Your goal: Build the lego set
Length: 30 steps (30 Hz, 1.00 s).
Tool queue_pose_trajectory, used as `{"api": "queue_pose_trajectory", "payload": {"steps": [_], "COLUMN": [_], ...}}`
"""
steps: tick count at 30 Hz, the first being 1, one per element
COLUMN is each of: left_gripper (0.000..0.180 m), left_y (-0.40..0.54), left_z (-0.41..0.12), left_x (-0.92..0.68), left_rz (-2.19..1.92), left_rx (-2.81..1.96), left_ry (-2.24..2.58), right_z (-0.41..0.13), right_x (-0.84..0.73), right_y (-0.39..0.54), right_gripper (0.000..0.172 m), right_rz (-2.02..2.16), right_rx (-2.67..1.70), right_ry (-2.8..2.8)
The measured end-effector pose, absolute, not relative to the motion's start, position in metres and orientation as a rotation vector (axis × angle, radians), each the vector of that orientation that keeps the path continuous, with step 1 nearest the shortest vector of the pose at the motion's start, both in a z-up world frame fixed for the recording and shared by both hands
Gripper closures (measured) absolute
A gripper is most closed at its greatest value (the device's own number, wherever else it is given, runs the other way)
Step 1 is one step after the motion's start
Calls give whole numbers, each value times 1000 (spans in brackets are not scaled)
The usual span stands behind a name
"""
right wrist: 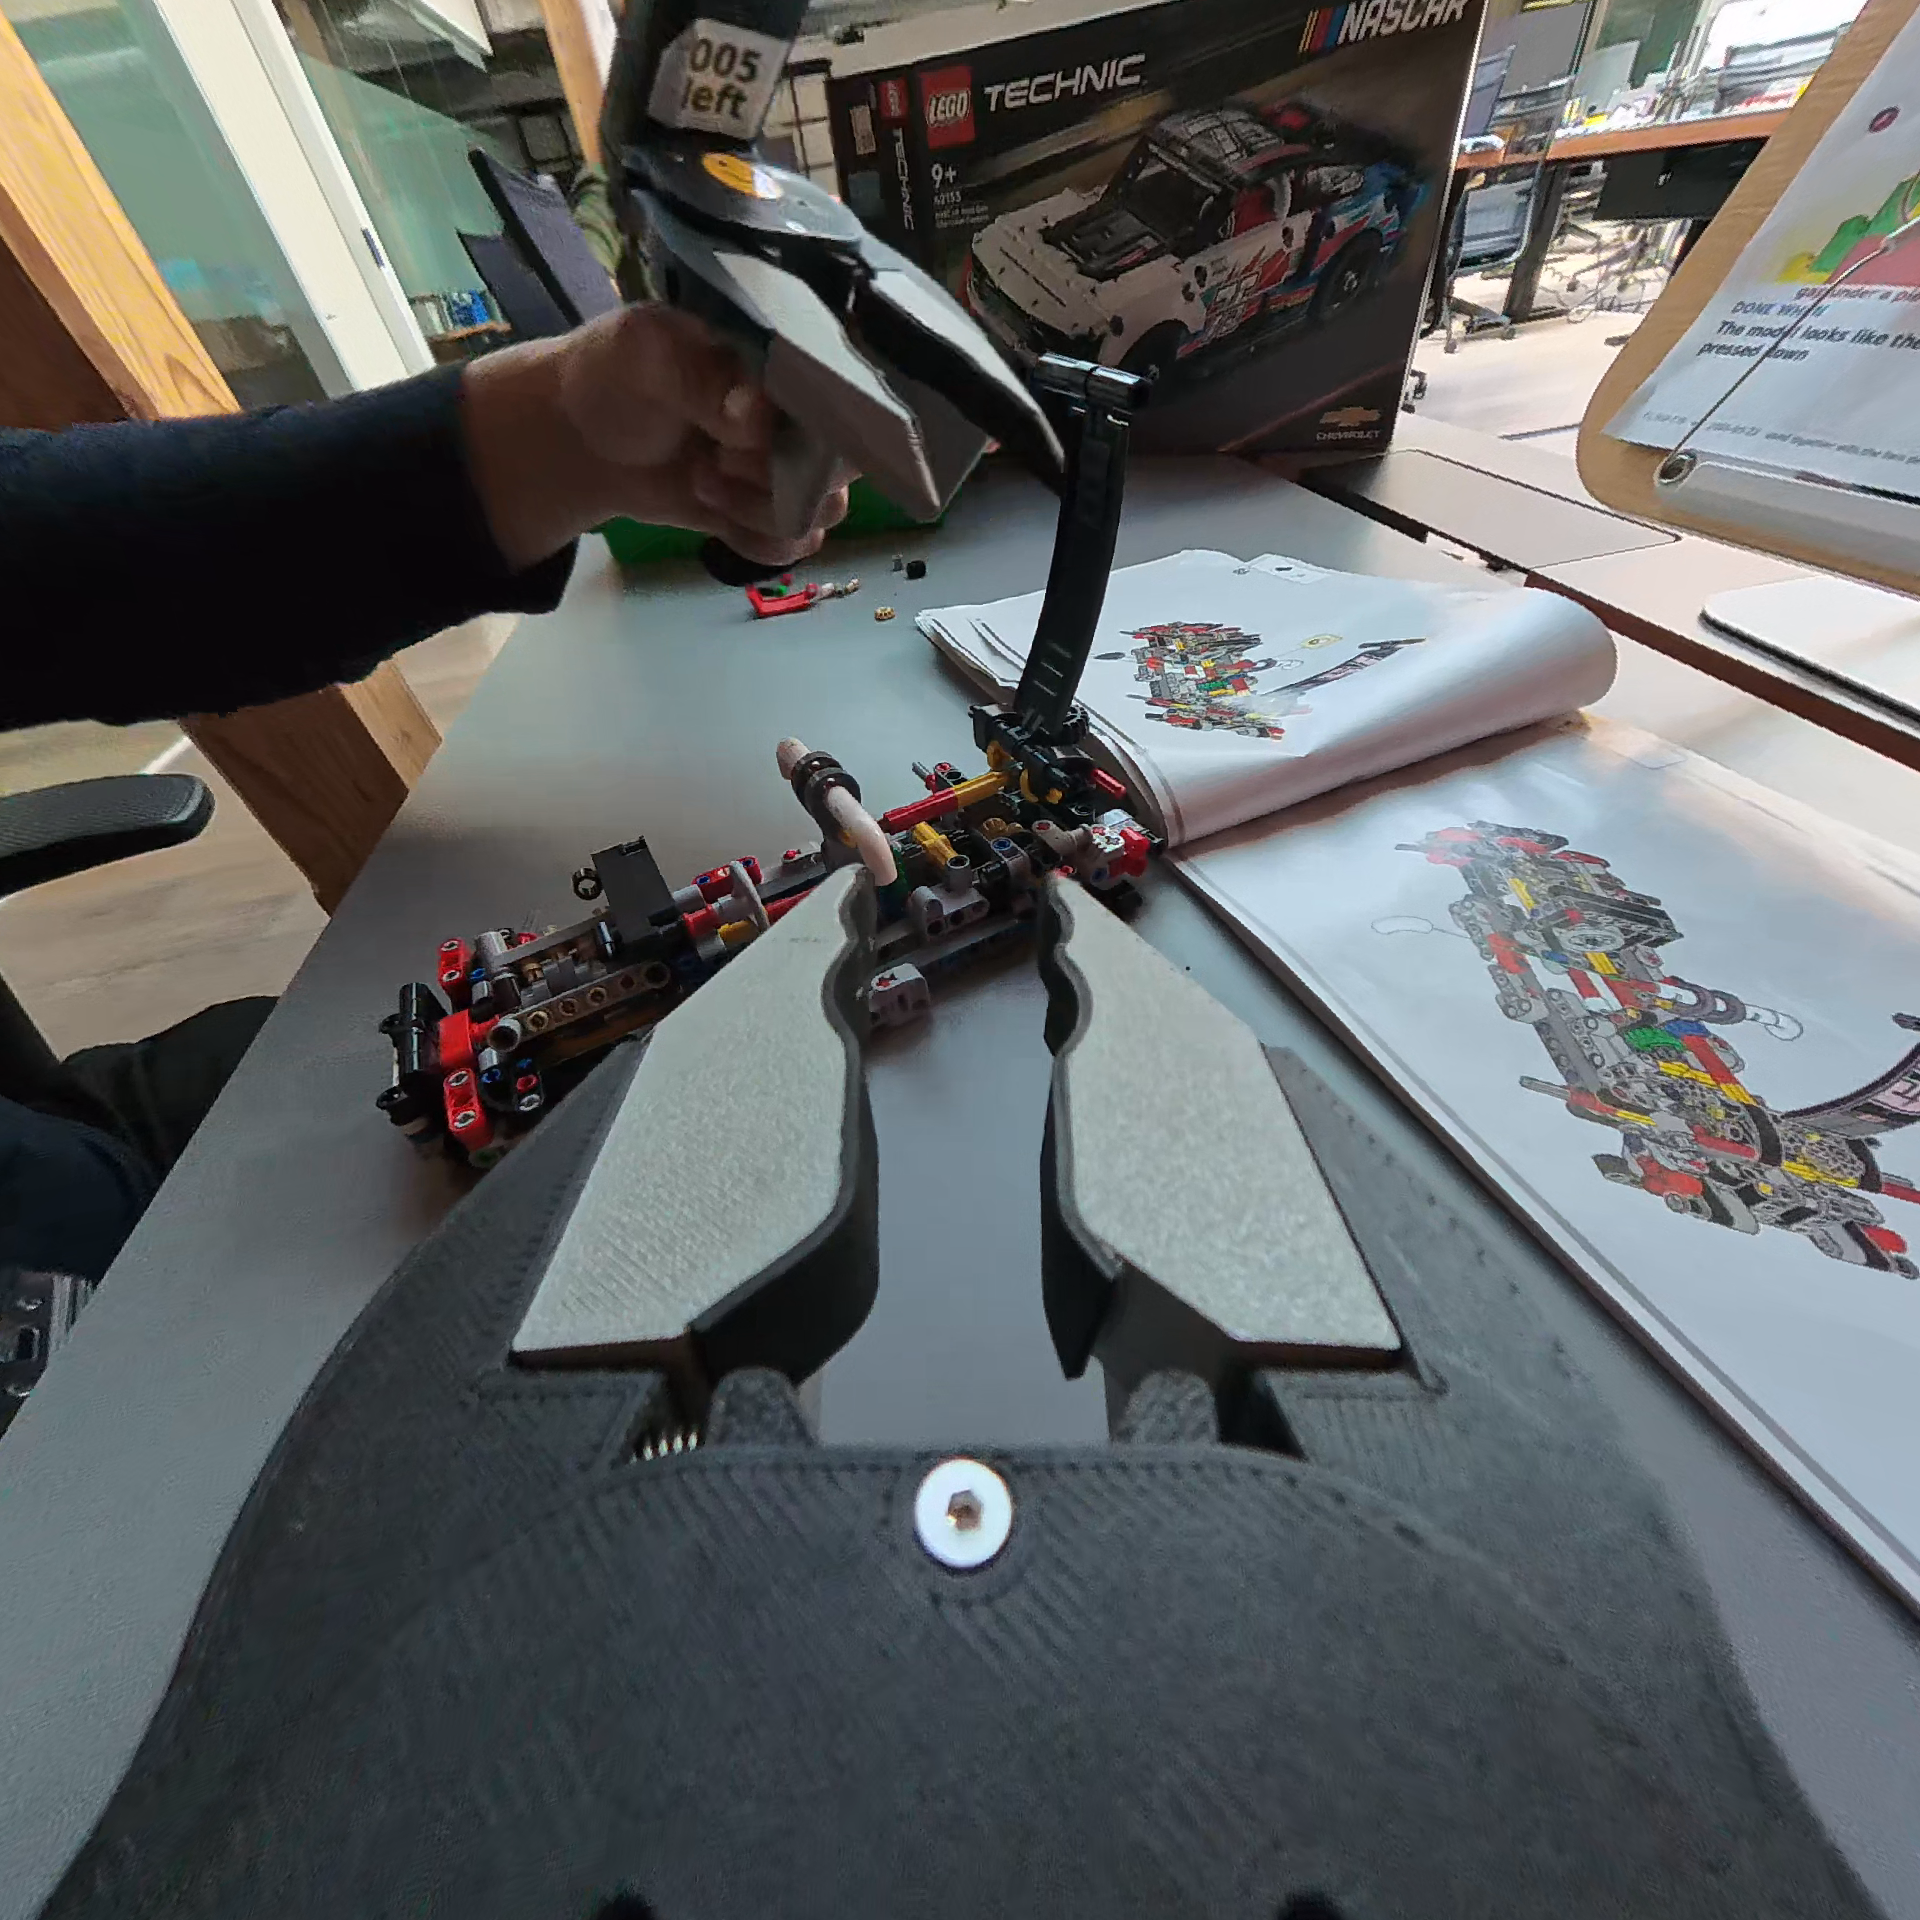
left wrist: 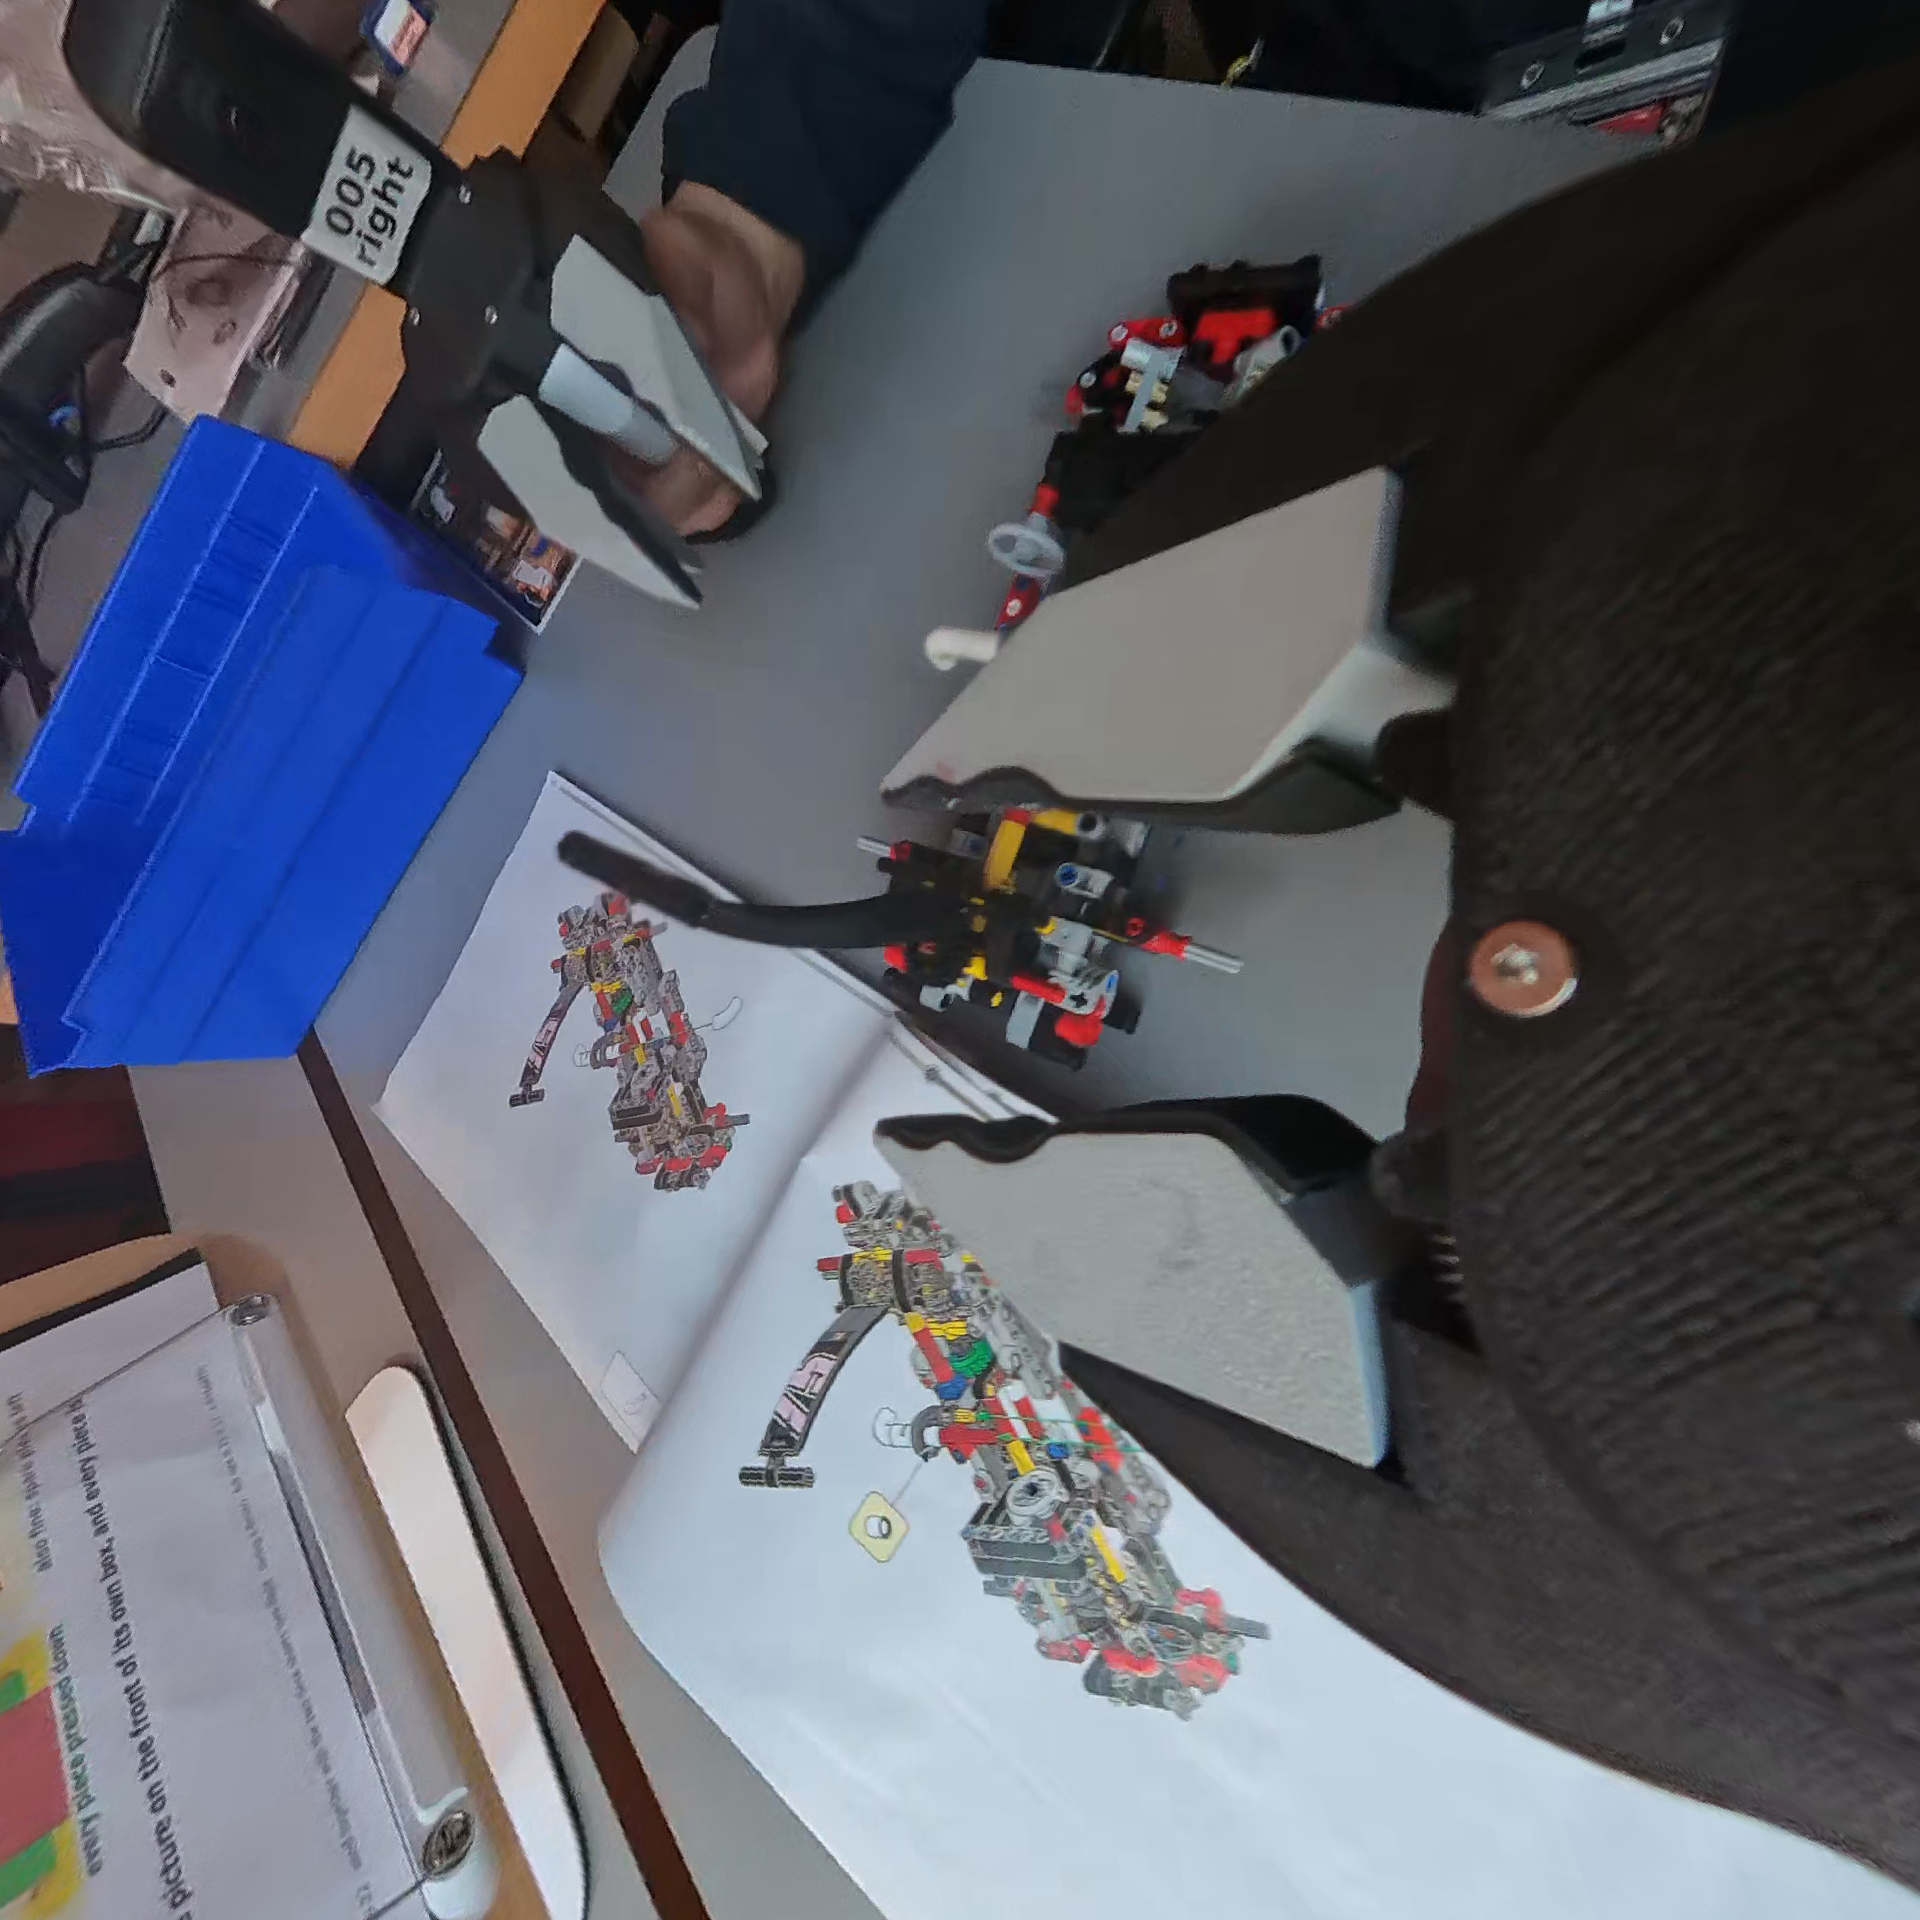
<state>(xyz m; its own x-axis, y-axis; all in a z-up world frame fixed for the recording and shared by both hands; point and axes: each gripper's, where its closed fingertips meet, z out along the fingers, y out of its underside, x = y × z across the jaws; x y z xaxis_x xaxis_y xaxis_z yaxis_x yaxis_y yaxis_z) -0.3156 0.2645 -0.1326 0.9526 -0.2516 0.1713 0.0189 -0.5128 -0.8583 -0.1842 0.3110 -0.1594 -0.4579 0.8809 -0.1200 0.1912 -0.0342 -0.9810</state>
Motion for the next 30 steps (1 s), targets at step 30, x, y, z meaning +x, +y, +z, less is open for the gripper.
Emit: {"api": "queue_pose_trajectory", "payload": {"steps": [30], "left_gripper": [158], "left_y": [208], "left_z": [-186], "left_x": [-245], "left_rz": [-547], "left_rx": [-2058], "left_ry": [334], "right_z": [-172], "right_x": [-178], "right_y": [300], "right_gripper": [140], "right_rz": [1528], "right_rx": [-1139], "right_ry": [-1807]}}
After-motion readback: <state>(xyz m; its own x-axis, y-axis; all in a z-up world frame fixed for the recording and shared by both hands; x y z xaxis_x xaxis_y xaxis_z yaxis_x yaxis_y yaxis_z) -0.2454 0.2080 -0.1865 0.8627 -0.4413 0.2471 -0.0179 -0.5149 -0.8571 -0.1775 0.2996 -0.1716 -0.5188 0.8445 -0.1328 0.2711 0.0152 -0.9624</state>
